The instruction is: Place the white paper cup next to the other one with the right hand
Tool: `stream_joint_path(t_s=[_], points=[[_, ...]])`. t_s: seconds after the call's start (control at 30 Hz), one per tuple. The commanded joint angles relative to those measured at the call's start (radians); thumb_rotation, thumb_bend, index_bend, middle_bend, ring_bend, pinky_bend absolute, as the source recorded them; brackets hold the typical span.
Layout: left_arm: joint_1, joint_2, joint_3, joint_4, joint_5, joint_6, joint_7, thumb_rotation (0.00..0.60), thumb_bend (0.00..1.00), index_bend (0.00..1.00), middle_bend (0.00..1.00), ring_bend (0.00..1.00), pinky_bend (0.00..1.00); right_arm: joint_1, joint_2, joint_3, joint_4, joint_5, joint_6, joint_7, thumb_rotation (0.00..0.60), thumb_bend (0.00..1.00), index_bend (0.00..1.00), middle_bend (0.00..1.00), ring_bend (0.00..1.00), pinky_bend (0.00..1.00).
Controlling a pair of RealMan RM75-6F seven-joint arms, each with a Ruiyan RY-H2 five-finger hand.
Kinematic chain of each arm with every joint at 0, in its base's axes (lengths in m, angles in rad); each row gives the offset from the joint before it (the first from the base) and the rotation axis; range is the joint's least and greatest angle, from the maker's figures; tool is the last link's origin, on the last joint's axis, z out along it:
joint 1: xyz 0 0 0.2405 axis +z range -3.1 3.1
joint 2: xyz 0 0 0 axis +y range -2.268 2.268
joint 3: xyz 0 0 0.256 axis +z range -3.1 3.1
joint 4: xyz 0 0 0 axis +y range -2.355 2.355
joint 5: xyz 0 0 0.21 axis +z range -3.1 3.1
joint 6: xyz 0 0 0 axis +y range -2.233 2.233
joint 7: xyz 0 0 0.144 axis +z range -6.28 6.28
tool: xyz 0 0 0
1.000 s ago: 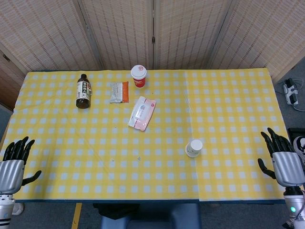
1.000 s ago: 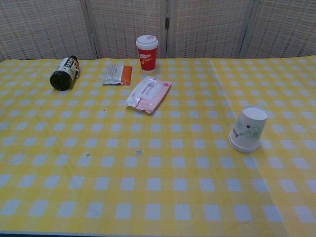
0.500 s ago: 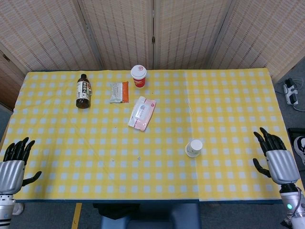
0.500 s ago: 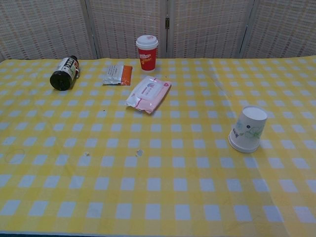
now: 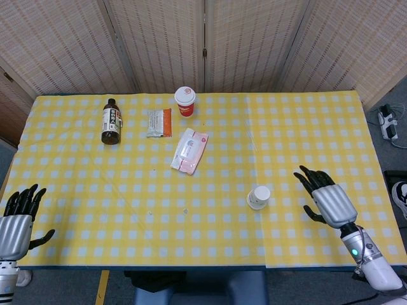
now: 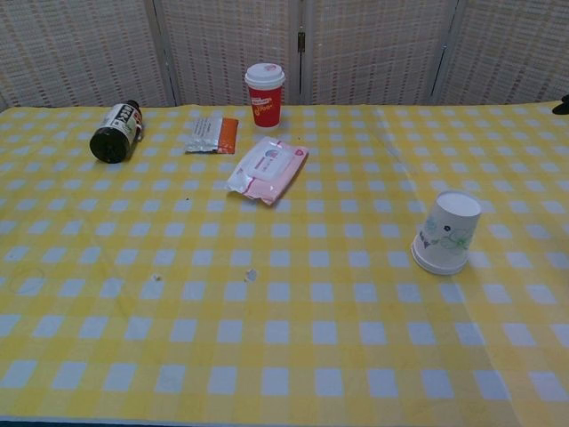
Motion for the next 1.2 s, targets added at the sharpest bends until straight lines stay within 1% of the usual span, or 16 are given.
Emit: stream_joint_path(t_s=[0.03, 0.2, 0.53, 0.7, 0.93, 1.2], points=[[0.001, 0.0, 0.001, 0.001, 0.0, 0.0, -0.001, 0.6, 0.22, 0.0, 0.0, 0.0, 0.0, 0.061, -0.014, 0.011, -0.009, 0.027, -0.079, -0.018, 0.6, 0.42, 0.11, 0.02, 0.1, 0.1], [0.002, 0.0, 0.004, 0.004, -0.002, -0.005, -0.009, 0.6, 0.22, 0.0, 0.0, 0.0, 0.0, 0.128, -0.051, 0.016, 0.01, 0.057, -0.174, -0.017, 0.6, 0.42, 0.13, 0.03, 0.1, 0.1], [0.001, 0.001, 0.003, 0.01, -0.007, -0.01, -0.017, 0.6, 0.22, 0.0, 0.0, 0.0, 0.0, 0.226, -0.122, 0.021, 0.071, 0.126, -0.3, -0.026, 0.6, 0.42, 0.16, 0.04, 0.1, 0.1], [0.003, 0.002, 0.003, 0.014, -0.008, -0.011, -0.024, 0.6, 0.22, 0.0, 0.0, 0.0, 0.0, 0.261, -0.14, 0.027, 0.08, 0.154, -0.332, -0.02, 0.6, 0.42, 0.17, 0.04, 0.1, 0.1], [0.007, 0.003, 0.003, 0.021, -0.014, -0.01, -0.033, 0.6, 0.22, 0.0, 0.0, 0.0, 0.0, 0.29, -0.131, 0.026, 0.072, 0.18, -0.358, -0.006, 0.6, 0.42, 0.22, 0.07, 0.1, 0.1], [0.007, 0.0, 0.003, 0.029, -0.015, -0.013, -0.039, 0.6, 0.22, 0.0, 0.0, 0.0, 0.0, 0.319, -0.138, 0.023, 0.08, 0.216, -0.378, -0.006, 0.6, 0.42, 0.24, 0.08, 0.11, 0.1]])
